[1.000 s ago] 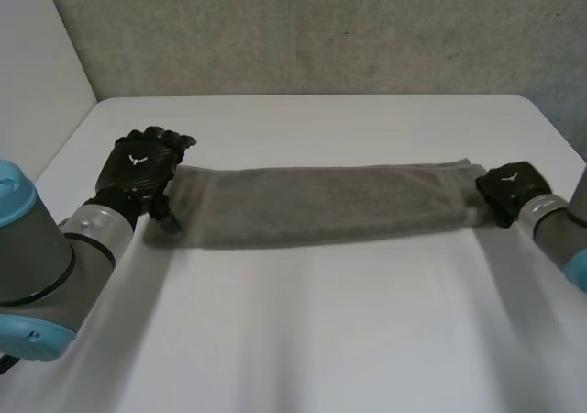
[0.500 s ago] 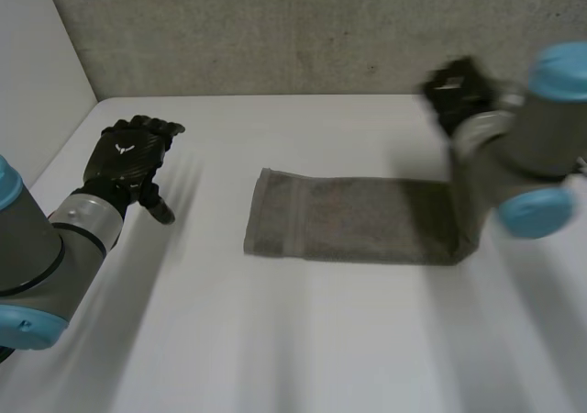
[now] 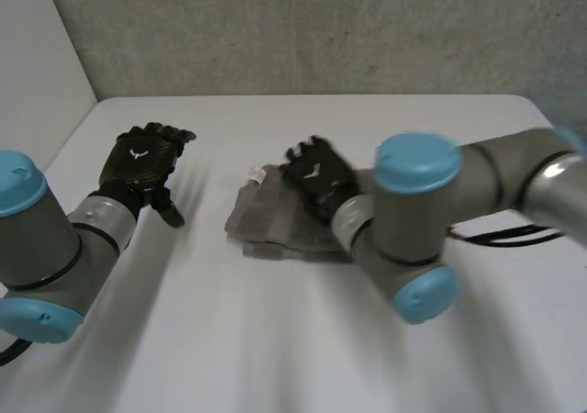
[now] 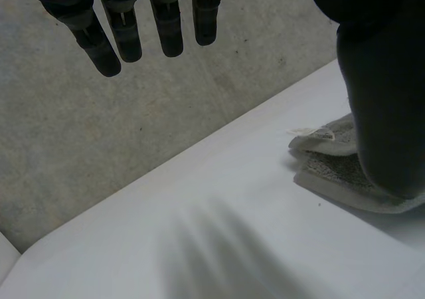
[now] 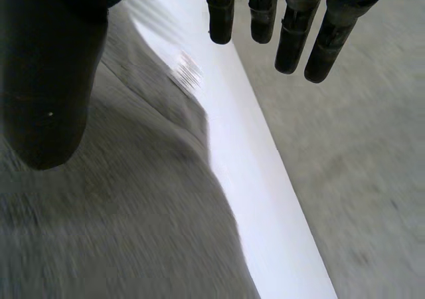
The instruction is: Fold the towel.
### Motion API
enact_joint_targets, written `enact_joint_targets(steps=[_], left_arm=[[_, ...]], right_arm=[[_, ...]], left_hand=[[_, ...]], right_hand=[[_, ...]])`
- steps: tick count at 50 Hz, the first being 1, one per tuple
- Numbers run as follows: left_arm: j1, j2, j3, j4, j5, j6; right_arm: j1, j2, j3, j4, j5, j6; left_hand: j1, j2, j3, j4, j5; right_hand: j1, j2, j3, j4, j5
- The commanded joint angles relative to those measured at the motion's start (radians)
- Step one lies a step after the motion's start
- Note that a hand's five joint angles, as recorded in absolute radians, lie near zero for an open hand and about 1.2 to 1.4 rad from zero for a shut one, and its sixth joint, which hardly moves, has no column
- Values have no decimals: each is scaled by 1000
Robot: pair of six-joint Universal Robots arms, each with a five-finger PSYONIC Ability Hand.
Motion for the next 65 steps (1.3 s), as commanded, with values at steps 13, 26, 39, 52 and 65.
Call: enact_joint_targets(steps=[13, 26, 39, 52, 65], left_arm=[[-54, -28, 22, 0, -2, 2], [-57, -10, 13, -1, -6, -4], [-59, 2, 61, 0, -11, -4], [-65, -18, 157, -3, -29, -35], [-155, -132, 291, -38, -29, -182]], right_arm=[[-294, -131, 420, -8, -56, 74], [-261, -163, 248, -23, -12, -56], [129, 76, -14, -15, -150, -384], [110, 42, -21, -26, -185, -206], [-81, -197, 180, -15, -177, 376]], left_hand=[[-84, -79, -69, -78, -215], [-84, -79, -69, -78, -215], [-84, -79, -69, -78, -215], [-84, -79, -69, -78, -215], [-72, -67, -57, -66, -203]], right_hand=[[498, 487, 487, 476, 495], [1166, 1155, 1155, 1145, 1163], [1166, 1155, 1155, 1145, 1163], [-55, -67, -67, -77, -58], [-55, -67, -67, -77, -58]])
